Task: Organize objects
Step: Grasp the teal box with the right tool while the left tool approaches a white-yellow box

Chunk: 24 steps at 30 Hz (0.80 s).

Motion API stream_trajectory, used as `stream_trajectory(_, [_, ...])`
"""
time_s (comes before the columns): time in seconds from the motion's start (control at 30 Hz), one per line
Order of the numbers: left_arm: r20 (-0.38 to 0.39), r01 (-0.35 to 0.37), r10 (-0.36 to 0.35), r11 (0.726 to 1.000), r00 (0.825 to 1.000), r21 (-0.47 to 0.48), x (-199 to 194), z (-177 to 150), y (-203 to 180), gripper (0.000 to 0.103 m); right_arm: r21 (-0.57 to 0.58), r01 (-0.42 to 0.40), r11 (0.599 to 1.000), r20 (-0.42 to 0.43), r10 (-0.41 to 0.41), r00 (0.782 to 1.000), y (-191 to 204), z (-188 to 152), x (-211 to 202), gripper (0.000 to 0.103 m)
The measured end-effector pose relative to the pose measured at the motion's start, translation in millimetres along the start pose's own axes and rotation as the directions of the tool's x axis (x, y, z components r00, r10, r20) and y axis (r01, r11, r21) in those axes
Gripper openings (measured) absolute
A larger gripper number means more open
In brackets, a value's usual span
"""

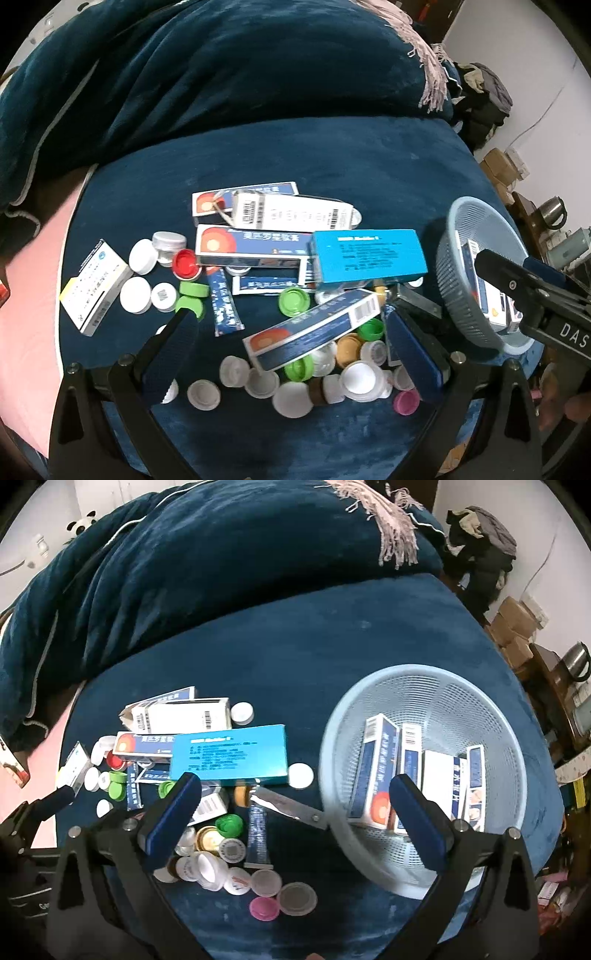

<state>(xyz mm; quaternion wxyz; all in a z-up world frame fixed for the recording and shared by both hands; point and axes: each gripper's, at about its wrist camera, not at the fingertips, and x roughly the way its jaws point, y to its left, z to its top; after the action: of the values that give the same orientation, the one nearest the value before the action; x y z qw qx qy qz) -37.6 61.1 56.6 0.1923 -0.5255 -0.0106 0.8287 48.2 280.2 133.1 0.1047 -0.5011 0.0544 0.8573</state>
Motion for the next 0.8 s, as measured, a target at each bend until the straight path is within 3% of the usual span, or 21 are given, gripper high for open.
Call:
stream_trajectory(0.53, [-0.023,-0.034,0.033,0.998,0.999,-0.045,9.2,-7.3,45.9,0.102,-0.056,-0.041,0.998,-0.031,0.039,0.999,54.3,5.6,15.4,0.102])
stream_trajectory(0.8, [-0.047,-0.051,0.046,0.993,0.998,-0.111,19.9,-11.0,96.5,0.102,-0.108,-0.152,0.982,-0.124,0.138,0.983,65.9,9.9,50.0,0.100])
